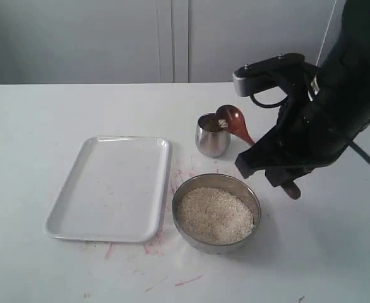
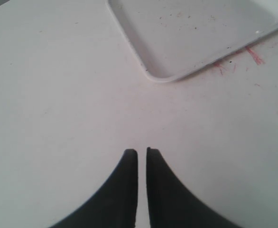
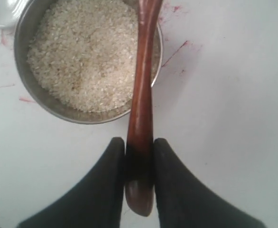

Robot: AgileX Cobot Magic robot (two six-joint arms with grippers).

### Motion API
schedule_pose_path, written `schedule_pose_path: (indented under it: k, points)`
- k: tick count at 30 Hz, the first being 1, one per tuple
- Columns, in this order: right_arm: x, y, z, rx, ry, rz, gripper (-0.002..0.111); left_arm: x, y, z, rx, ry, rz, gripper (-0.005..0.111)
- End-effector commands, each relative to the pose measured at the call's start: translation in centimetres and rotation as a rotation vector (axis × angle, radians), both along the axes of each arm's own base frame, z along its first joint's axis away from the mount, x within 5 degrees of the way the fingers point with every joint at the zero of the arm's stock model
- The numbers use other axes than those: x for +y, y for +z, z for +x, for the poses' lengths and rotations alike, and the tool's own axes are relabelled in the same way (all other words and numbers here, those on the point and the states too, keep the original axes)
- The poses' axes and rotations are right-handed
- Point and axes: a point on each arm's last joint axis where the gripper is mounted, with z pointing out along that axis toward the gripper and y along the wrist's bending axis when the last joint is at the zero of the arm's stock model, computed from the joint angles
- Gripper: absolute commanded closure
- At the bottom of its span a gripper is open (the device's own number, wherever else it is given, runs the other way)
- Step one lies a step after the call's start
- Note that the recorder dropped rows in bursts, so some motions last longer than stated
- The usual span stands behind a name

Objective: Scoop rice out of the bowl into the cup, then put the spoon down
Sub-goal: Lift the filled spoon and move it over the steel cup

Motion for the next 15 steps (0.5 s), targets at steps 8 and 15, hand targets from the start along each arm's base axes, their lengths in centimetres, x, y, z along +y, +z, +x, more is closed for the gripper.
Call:
schedule_pose_path:
  k: [8,15]
  points:
    - [0.1,-1.4,3.3,0.031,-0.003,-0.023,0.108,0.0,-0.6,-0.1,0.04,-0.004,0.0,0.092]
    - [1.0,-1.9,6.3,0.031,-0.007,-0.023,0.108,0.0,-0.6,-0.1,0.04,-0.004,0.0,0.092]
